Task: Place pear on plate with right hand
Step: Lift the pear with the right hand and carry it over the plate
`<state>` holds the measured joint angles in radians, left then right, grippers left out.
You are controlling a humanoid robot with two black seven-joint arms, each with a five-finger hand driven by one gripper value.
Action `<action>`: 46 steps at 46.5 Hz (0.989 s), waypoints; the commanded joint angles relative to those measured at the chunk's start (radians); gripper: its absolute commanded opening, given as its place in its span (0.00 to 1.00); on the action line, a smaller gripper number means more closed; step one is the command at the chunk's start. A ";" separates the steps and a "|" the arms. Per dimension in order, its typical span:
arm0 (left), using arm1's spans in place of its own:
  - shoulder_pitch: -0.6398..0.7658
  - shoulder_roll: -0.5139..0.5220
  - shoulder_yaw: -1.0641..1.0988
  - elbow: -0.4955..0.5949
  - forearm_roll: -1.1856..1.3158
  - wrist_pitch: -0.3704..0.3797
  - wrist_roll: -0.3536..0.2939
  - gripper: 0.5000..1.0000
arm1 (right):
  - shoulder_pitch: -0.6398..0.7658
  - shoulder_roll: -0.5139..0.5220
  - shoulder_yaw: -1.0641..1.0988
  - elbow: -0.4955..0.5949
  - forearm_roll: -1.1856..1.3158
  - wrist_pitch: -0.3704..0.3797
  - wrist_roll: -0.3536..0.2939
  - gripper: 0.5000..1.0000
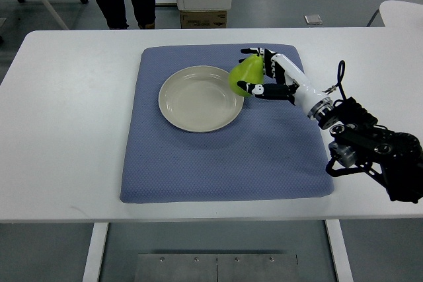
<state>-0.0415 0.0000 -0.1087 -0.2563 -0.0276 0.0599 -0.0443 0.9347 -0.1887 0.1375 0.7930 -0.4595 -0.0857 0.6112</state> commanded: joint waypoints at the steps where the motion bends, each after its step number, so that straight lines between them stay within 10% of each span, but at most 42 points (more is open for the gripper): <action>1: 0.000 0.000 0.000 0.000 0.000 0.000 0.000 1.00 | 0.004 0.038 -0.003 -0.003 -0.002 -0.022 0.000 0.00; 13: 0.000 0.000 0.000 0.000 0.000 0.000 0.000 1.00 | 0.012 0.187 -0.032 -0.095 -0.007 -0.057 0.000 0.00; 46: 0.000 0.000 0.000 0.000 0.000 0.000 0.000 1.00 | 0.022 0.189 -0.082 -0.221 -0.008 -0.080 0.000 0.00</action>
<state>-0.0415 0.0000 -0.1086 -0.2560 -0.0276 0.0599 -0.0445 0.9575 0.0001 0.0561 0.5700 -0.4679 -0.1656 0.6109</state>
